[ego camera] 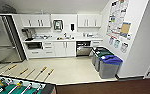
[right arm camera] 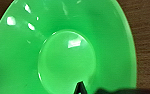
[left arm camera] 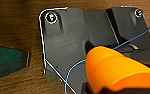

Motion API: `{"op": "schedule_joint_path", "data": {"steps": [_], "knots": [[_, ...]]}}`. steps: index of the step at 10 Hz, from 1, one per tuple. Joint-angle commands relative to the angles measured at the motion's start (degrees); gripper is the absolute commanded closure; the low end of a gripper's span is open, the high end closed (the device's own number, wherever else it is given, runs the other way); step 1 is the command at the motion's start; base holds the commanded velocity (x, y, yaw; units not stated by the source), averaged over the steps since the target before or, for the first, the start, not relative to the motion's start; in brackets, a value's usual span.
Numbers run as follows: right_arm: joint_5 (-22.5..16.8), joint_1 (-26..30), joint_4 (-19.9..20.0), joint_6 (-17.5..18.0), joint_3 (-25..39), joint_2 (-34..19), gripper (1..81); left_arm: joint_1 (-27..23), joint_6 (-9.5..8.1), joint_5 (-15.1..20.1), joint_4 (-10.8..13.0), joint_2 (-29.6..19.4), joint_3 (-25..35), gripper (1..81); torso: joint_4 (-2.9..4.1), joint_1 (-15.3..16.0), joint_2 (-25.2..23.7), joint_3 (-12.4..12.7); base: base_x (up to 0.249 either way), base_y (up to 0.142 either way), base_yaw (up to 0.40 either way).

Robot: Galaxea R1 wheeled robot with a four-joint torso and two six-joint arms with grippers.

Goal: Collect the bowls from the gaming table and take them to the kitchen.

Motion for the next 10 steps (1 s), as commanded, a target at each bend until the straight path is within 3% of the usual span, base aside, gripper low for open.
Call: {"op": "schedule_joint_path", "data": {"steps": [1,5,10], "knots": [[-2.52,1.54,-1.30,-0.27,0.35,0.16,81.1,-1.82,0.26,2.87,0.43,-0.54,-0.17,81.1,0.00,0.00,0.00,0.00,0.143,-0.067,0.000],[-2.52,1.54,-1.30,-0.27,0.35,0.16,81.1,-1.82,0.26,2.87,0.43,-0.71,-0.17,81.1,0.00,0.02,0.00,0.00,0.143,-0.067,0.000],[-2.52,1.45,-1.30,-0.27,0.26,0.16,81.1,-1.82,0.34,2.87,0.52,-0.71,-0.17,81.1,0.00,0.00,0.00,0.00,0.144,0.000,0.000]]}}
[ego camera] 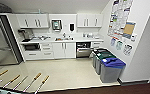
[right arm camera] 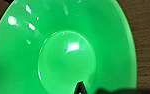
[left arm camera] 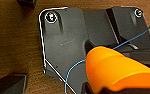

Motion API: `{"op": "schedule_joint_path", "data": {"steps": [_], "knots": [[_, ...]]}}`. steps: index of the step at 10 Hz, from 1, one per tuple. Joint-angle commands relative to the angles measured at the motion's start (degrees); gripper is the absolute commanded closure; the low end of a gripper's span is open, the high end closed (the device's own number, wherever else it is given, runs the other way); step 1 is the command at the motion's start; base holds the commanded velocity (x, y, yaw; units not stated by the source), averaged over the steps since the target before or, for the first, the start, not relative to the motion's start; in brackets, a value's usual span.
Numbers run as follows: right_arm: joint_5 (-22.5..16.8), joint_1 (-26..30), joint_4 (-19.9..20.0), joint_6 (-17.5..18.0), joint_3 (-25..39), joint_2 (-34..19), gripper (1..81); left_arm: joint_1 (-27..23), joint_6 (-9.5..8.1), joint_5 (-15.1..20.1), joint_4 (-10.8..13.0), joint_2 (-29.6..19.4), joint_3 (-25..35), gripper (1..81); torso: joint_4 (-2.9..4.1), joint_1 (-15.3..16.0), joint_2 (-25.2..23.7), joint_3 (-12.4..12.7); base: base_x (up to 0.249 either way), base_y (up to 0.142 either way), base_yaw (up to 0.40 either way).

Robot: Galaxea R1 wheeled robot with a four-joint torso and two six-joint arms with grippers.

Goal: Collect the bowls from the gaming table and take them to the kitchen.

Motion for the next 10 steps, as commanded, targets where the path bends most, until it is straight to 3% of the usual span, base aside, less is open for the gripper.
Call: {"op": "schedule_joint_path", "data": {"steps": [1,10], "knots": [[-2.56,1.48,-1.29,-0.27,0.35,0.02,81.1,-1.68,0.26,2.93,0.52,-0.84,-0.17,81.1,0.00,0.00,0.00,0.00,0.145,0.000,0.000],[-3.18,1.66,-1.47,-0.27,-0.19,0.11,81.1,-1.86,0.35,2.93,0.34,-0.14,-0.87,81.1,0.00,-0.02,0.00,0.00,0.145,0.000,0.000]]}}
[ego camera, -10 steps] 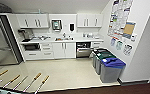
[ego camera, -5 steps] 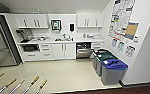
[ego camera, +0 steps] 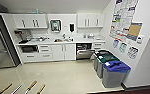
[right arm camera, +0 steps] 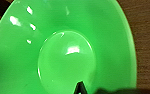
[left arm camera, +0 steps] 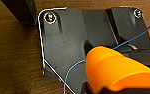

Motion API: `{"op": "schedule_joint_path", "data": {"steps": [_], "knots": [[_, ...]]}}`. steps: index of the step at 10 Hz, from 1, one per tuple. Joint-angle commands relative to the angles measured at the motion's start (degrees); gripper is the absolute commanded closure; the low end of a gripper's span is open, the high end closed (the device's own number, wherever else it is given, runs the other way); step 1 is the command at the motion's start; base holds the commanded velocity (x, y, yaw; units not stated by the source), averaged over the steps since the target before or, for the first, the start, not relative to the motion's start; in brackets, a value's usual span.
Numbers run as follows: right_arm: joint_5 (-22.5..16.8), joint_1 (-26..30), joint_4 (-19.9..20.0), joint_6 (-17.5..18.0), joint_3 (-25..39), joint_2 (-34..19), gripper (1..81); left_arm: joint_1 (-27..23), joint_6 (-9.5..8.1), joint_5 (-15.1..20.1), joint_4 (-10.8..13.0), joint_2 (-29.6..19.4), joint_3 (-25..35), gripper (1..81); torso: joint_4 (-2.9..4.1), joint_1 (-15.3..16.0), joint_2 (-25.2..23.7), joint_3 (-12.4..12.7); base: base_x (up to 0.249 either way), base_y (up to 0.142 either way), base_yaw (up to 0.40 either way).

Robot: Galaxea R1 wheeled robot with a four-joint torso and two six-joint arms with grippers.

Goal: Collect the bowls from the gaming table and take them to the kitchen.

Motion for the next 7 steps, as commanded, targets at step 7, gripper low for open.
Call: {"op": "schedule_joint_path", "data": {"steps": [7], "knots": [[-2.63,1.41,-1.44,-0.27,0.28,0.04,81.1,-1.81,0.35,2.78,0.52,-0.60,-0.37,81.1,0.00,-0.02,0.00,0.00,0.145,-0.029,0.000]]}}
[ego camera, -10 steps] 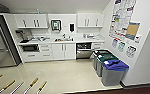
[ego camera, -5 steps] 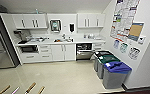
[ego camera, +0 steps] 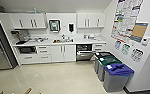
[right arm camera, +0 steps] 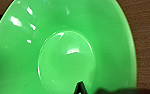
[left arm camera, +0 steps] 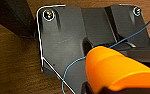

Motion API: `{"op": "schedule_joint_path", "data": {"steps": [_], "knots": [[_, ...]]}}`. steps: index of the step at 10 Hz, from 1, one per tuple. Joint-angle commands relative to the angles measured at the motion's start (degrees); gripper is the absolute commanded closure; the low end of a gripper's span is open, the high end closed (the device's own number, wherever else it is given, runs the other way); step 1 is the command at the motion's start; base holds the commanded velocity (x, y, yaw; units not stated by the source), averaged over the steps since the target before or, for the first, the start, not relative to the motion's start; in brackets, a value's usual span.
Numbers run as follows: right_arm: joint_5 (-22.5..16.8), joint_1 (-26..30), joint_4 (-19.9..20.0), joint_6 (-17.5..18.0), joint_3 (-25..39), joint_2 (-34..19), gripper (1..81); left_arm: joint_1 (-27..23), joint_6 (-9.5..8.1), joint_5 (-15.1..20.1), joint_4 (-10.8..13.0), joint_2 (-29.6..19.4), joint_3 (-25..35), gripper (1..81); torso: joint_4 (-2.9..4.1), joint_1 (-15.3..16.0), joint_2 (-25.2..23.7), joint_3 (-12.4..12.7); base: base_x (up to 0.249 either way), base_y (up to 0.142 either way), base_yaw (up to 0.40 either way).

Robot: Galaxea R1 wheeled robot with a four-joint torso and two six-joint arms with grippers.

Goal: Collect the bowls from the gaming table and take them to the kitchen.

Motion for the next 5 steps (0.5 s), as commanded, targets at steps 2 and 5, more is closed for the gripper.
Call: {"op": "schedule_joint_path", "data": {"steps": [2,5], "knots": [[-2.68,1.43,-1.39,-0.27,0.33,0.04,81.1,-2.08,0.37,2.65,0.52,-0.87,-0.41,81.1,0.00,0.00,0.00,0.00,0.145,-0.075,0.000],[-2.77,1.43,-1.39,-0.27,0.33,0.04,81.1,-2.00,0.37,2.65,0.52,-0.87,-0.49,81.1,0.00,-0.02,0.00,0.00,0.145,-0.075,0.000]]}}
